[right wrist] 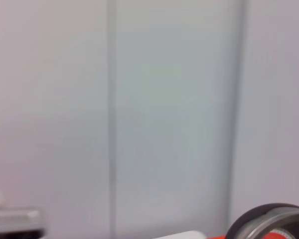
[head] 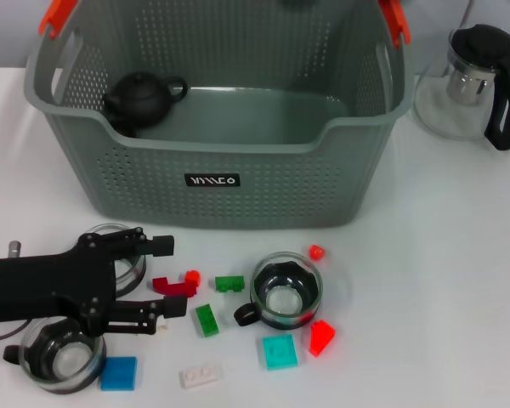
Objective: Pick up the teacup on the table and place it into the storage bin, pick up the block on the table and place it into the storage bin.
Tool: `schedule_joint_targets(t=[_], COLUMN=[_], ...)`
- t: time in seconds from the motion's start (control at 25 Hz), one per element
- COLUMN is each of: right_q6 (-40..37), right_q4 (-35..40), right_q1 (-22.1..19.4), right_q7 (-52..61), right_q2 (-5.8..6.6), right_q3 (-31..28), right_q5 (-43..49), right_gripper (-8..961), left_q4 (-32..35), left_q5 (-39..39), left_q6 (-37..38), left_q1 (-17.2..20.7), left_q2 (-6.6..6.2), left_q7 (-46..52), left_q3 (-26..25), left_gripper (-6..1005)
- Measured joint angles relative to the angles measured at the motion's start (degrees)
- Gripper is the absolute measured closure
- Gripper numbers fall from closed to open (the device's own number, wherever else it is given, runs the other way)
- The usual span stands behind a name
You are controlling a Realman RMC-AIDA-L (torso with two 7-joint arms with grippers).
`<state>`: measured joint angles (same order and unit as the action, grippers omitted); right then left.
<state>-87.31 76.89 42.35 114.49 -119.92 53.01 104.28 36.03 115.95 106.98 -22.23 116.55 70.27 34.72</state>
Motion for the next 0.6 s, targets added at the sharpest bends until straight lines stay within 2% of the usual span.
schedule_joint_targets(t=[0.16, 0.4, 0.6], right_q6=[10.4, 17.0, 23.0], right_q4=[-2.5, -18.3, -27.7], right_q1=[7.4, 21.2, 27.1], right_q7=[7.5, 19.2, 24.8], right_q2=[0.35, 0.33, -0.30], right_q3=[4.4, 4.9, 7.6], right_q5=[10.0, 27.4, 38.4], right_gripper=[901, 900, 901], left_q4=[0.0, -0.1, -0.1], left_q5=[-0.2, -0.3, -0.3], left_q6=[0.2, 0.0, -0.1], left_q1=[0.0, 0.0, 0.1], left_q2=[0.19, 0.50, 0.61], left_q7=[0.0, 0.0, 0.0], left_q3=[0.0, -0.1, -0.1], left_gripper=[127, 126, 126])
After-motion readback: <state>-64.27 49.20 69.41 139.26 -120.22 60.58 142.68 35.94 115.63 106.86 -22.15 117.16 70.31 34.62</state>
